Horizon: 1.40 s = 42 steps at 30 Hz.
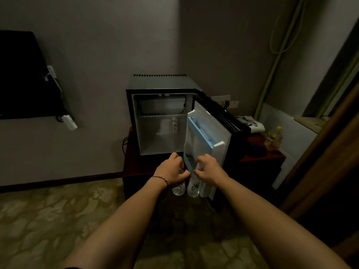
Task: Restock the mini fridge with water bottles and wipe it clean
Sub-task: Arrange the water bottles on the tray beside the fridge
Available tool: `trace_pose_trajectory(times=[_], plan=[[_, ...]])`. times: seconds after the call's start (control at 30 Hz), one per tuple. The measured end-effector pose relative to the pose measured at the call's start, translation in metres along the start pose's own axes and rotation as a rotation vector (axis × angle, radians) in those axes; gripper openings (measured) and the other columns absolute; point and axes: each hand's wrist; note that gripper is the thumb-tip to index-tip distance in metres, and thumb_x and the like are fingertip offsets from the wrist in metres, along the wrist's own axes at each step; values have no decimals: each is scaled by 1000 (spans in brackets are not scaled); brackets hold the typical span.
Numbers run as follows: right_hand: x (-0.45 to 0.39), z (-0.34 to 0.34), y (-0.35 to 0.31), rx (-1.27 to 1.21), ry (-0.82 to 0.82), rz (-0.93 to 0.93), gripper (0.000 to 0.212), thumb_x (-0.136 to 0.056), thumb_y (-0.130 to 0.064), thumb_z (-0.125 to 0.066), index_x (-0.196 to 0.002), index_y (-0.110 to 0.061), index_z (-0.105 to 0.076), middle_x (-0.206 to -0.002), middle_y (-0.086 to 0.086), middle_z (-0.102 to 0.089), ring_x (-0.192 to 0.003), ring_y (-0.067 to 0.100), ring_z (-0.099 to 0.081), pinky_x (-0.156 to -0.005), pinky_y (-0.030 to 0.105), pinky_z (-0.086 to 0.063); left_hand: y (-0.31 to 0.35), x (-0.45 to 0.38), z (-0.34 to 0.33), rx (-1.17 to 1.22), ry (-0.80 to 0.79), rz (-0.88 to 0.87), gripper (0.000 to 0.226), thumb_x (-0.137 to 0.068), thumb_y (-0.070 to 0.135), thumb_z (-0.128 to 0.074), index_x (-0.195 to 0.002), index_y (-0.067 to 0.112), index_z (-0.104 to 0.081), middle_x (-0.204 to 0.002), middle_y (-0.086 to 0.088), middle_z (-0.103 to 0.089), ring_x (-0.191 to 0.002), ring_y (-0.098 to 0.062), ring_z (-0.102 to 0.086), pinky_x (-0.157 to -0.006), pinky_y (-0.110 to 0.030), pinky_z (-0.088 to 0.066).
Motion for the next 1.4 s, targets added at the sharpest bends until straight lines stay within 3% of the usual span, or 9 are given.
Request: trace_pose_trajectory(times=[0.13,0.43,0.67,0.8,1.07,1.4], plan=[[45,23,29,28,-19,-91,25,-84,-26,-71,-106,-15,-66,-108,4,-54,-101,21,-57,-87,35,-51,42,8,-20,30,-66,-136,36,-85,50,-64,-102,20,-55,-111,2,-46,-88,-17,-58,-79,-35,-54],[99,71,131,62,43,-278,23,-85,-26,-70,-107,-19,-66,-108,2,-56,-103,21,-59,-86,36,-53,145,-9,-80,34,-128,-284,26,-88,50,-59,-90,26,-48,-103,6,-41,-80,-11,-52,-71,-30,-48],[76,118,234,65,67,-308,27,-86,-26,-72,-111,-18,-66,-114,4,-55,-108,23,-57,-89,33,-50,232,-69,-133,50,-161,-196,28,-88,45,-59,-94,18,-52,-108,1,-43,-85,-18,-55,-81,-42,-53],[55,150,293,65,32,-286,27,-87,-26,-71,-111,-15,-65,-115,6,-53,-107,25,-57,-88,35,-49,270,-120,-159,45,-128,-73,27,-89,46,-59,-94,20,-52,-109,1,-42,-84,-18,-57,-79,-40,-54],[-6,177,359,55,6,-253,27,-86,-23,-71,-111,-15,-65,-112,5,-52,-105,26,-56,-90,40,-51,284,-203,-179,61,-51,54,27,-90,46,-57,-94,22,-48,-109,1,-41,-84,-17,-53,-77,-37,-50],[-139,176,386,51,-73,-168,27,-87,-27,-70,-112,-17,-64,-114,5,-51,-106,25,-57,-90,41,-52,238,-328,-200,68,-31,211,34,-87,48,-56,-101,19,-47,-114,-3,-40,-88,-24,-56,-77,-41,-51]])
Point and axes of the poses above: each hand's wrist, its own x-axis away from the middle knuckle, its own z-axis out of the back of the hand, y = z × x
